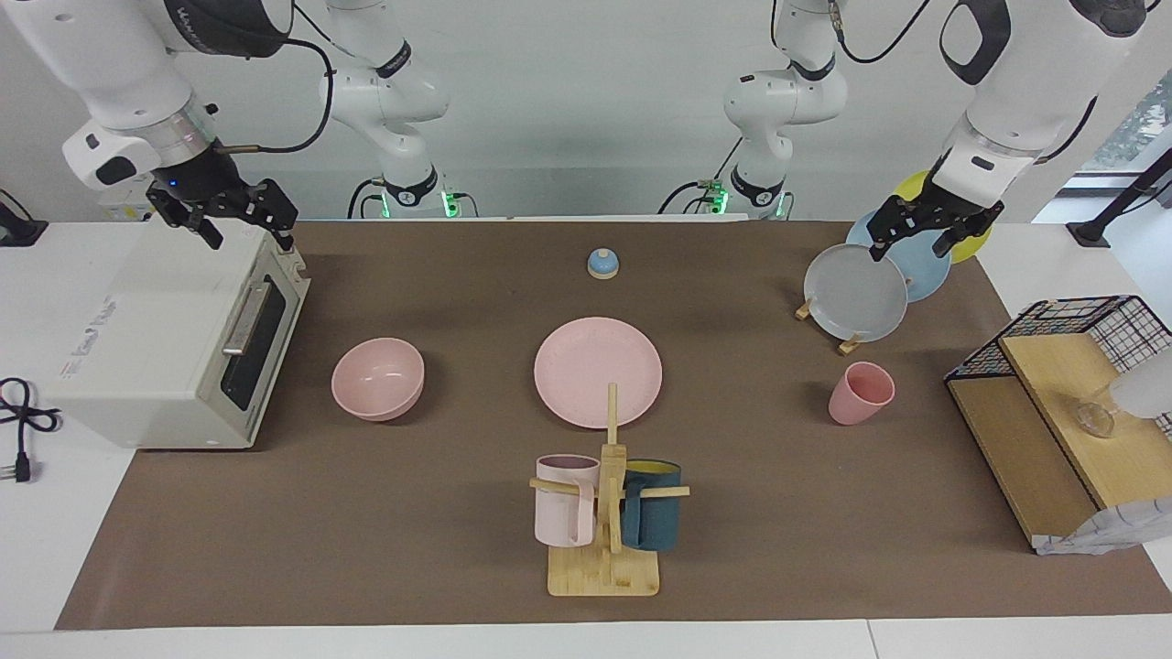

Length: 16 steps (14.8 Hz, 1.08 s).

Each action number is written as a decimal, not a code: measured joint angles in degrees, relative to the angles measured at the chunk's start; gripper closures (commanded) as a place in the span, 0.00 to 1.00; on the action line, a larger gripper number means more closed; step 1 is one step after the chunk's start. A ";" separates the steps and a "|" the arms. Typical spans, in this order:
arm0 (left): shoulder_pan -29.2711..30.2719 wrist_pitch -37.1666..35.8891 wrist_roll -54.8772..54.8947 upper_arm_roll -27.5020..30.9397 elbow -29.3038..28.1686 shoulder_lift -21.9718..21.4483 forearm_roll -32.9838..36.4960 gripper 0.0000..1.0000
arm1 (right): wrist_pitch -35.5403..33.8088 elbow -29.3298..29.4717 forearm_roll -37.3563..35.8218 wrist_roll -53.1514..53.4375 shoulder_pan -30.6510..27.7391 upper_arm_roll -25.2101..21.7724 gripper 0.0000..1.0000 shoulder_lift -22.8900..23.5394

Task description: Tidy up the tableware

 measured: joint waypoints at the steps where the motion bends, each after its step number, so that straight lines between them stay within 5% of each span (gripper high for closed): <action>1: 0.00 0.00 0.00 0.00 0.00 0.00 0.00 0.00 | 0.00 0.00 0.00 0.00 0.00 0.03 0.00 0.00; 13: 0.00 0.00 0.00 0.00 0.00 -0.01 0.00 0.00 | -0.50 -1.72 0.17 -0.11 0.91 0.16 0.00 -0.33; 16: 0.00 0.00 0.00 0.00 0.00 -0.01 0.00 0.00 | 13.88 -11.71 0.47 0.59 5.62 0.35 0.00 -2.76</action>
